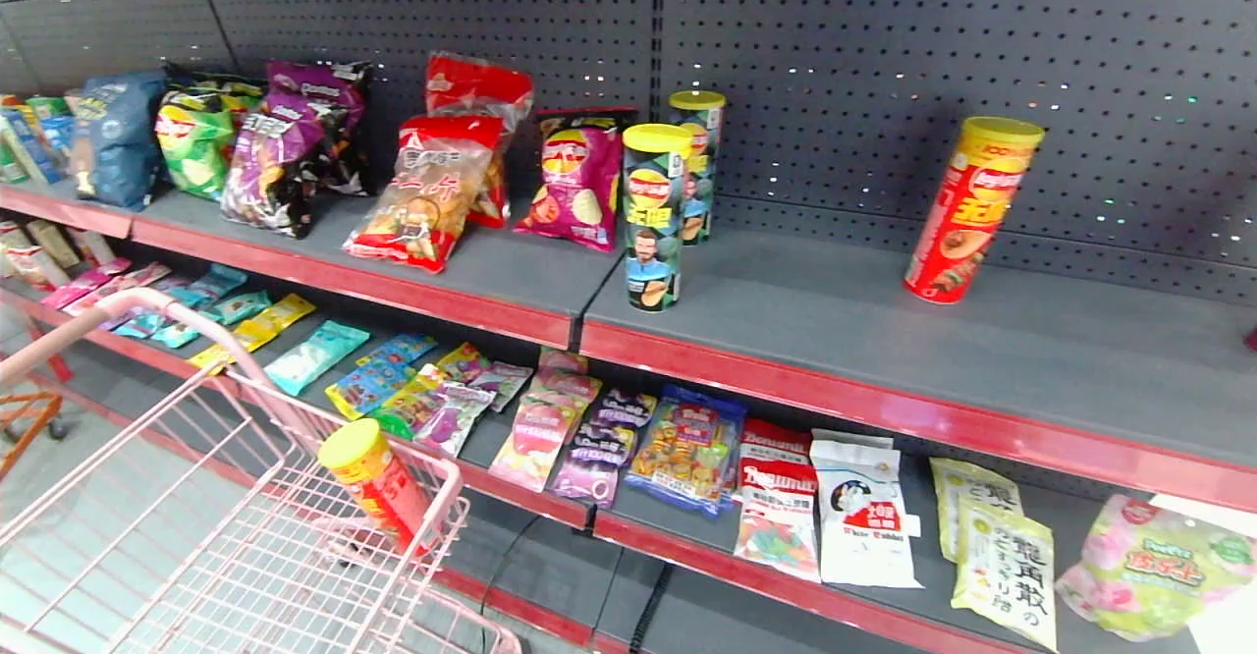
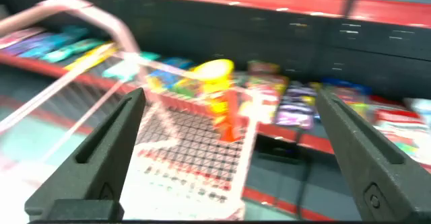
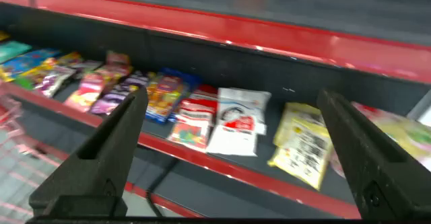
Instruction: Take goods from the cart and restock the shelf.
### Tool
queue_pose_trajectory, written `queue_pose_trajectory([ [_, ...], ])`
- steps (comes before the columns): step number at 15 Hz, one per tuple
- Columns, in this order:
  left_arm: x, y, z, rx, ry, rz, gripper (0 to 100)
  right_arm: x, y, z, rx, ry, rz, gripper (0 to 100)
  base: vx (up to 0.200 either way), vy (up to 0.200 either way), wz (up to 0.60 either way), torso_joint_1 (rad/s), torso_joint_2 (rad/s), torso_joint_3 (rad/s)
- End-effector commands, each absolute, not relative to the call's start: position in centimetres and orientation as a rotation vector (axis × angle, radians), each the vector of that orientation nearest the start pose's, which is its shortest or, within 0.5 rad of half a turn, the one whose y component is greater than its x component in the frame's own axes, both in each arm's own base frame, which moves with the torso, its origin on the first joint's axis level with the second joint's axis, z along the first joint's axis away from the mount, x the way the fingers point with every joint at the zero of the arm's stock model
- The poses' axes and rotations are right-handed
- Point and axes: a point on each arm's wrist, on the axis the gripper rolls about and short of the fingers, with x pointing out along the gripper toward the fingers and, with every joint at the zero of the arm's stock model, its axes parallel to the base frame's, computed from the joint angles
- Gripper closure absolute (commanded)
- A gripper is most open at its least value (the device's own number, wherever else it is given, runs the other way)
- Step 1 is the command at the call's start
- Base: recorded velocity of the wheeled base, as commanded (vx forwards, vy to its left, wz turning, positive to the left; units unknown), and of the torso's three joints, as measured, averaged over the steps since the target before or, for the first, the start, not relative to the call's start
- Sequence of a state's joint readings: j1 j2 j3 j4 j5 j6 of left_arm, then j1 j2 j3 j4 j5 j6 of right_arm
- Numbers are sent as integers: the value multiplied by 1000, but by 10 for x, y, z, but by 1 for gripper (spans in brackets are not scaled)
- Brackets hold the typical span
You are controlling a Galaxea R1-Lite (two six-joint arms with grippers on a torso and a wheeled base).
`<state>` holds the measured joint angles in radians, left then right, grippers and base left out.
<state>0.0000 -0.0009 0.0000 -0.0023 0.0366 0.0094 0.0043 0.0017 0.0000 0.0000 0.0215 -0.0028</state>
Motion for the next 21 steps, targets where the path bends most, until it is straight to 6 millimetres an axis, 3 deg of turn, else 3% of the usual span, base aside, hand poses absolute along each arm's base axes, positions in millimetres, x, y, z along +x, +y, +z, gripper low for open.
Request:
queue_pose_trajectory([
  [1,-23,1,76,9,-1,37,0,-23,0,76,0,2,26,0,0,0,600,7,2,7],
  [9,-23,1,76,9,-3,37,0,-23,0,76,0,2,23,0,0,0,0,-107,266,153],
  [20,-23,1,76,3,-3,31,0,-23,0,76,0,2,21,0,0,0,0,-179,508,324],
  [21,-24,1,85,-20,-32,23,0,-23,0,76,0,2,21,0,0,0,0,-51,188,124],
])
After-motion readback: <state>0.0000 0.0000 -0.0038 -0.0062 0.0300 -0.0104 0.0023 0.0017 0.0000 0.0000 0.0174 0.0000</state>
